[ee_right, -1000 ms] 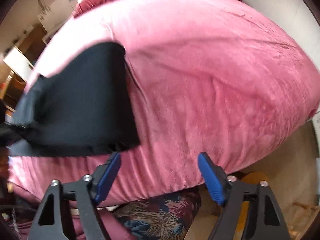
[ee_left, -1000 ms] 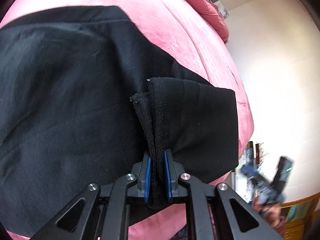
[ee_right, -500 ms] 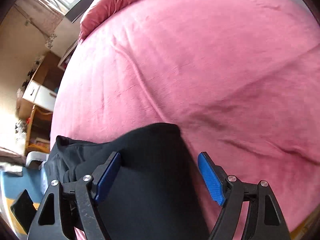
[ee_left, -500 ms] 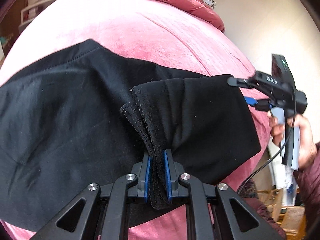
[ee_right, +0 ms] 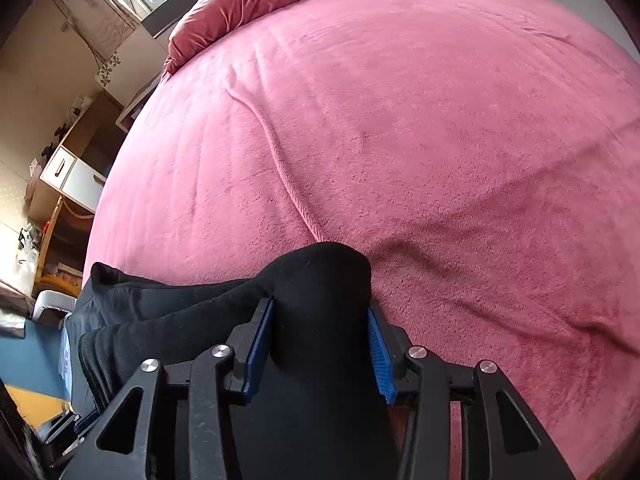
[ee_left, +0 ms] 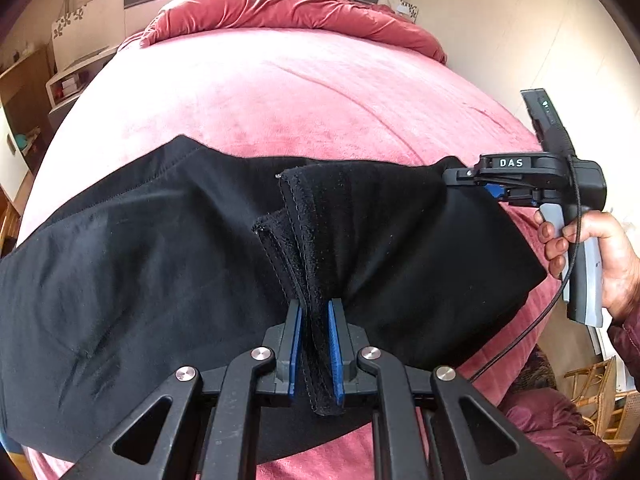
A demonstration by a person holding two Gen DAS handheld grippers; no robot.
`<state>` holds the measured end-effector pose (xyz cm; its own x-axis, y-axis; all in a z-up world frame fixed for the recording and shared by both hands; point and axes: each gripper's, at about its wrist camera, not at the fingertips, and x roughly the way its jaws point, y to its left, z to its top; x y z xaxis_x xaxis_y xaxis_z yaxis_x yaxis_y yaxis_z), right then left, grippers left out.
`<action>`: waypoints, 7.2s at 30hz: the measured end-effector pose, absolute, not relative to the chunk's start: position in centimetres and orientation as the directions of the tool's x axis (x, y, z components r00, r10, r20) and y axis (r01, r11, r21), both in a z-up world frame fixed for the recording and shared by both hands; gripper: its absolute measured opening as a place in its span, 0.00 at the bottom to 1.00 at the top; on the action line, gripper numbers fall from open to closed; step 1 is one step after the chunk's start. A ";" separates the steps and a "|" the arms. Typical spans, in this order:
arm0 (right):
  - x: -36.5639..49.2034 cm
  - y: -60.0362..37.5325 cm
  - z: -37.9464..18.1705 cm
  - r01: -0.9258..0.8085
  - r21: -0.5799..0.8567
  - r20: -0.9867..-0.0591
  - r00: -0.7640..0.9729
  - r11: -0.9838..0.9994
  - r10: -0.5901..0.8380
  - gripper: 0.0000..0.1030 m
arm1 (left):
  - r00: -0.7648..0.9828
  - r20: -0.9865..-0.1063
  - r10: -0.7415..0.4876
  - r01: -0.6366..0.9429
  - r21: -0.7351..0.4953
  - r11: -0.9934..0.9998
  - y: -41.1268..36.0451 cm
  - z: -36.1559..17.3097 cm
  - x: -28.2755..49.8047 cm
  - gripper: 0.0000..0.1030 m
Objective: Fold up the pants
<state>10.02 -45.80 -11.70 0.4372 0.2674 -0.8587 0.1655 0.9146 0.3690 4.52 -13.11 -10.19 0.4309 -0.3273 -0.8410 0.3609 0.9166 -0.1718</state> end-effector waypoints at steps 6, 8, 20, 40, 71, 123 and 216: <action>9.8 -45.5 -13.1 0.196 0.374 -0.857 0.446 0.907 0.257 0.54 | 0.418 -0.858 -0.299 0.357 -0.147 0.922 -14.3 -11.1 4.6 0.12; 9.7 -45.6 -13.1 0.203 0.372 -0.859 0.445 0.906 0.253 0.56 | 0.415 -0.859 -0.301 0.352 -0.154 0.923 -14.4 -11.0 4.5 0.12; 7.9 -42.8 -7.2 0.146 0.050 -0.863 0.503 0.988 -0.031 0.70 | 0.401 -0.859 -0.318 0.321 -0.194 0.927 -13.1 -11.8 5.6 0.17; 12.2 -23.8 -6.3 -0.614 0.176 -0.921 0.172 0.769 0.348 0.64 | 0.357 -0.800 -0.483 0.217 -0.432 0.876 -5.3 -11.7 3.2 0.28; 12.6 -22.4 -7.6 -0.603 0.244 -0.911 0.125 0.759 0.393 0.32 | 0.373 -0.795 -0.479 0.159 -0.454 0.877 -3.7 -11.2 4.9 0.29; 1.4 -28.9 -9.8 -0.175 0.256 -0.878 0.370 0.951 0.305 0.73 | 0.519 -0.786 -0.334 -0.613 -0.615 0.496 27.5 -16.4 -3.4 0.43; 9.5 -8.0 -3.4 -0.572 0.598 -0.682 0.004 0.561 0.732 0.13 | 0.648 -0.678 -0.348 -0.155 -0.564 0.811 18.9 -6.0 -1.4 0.26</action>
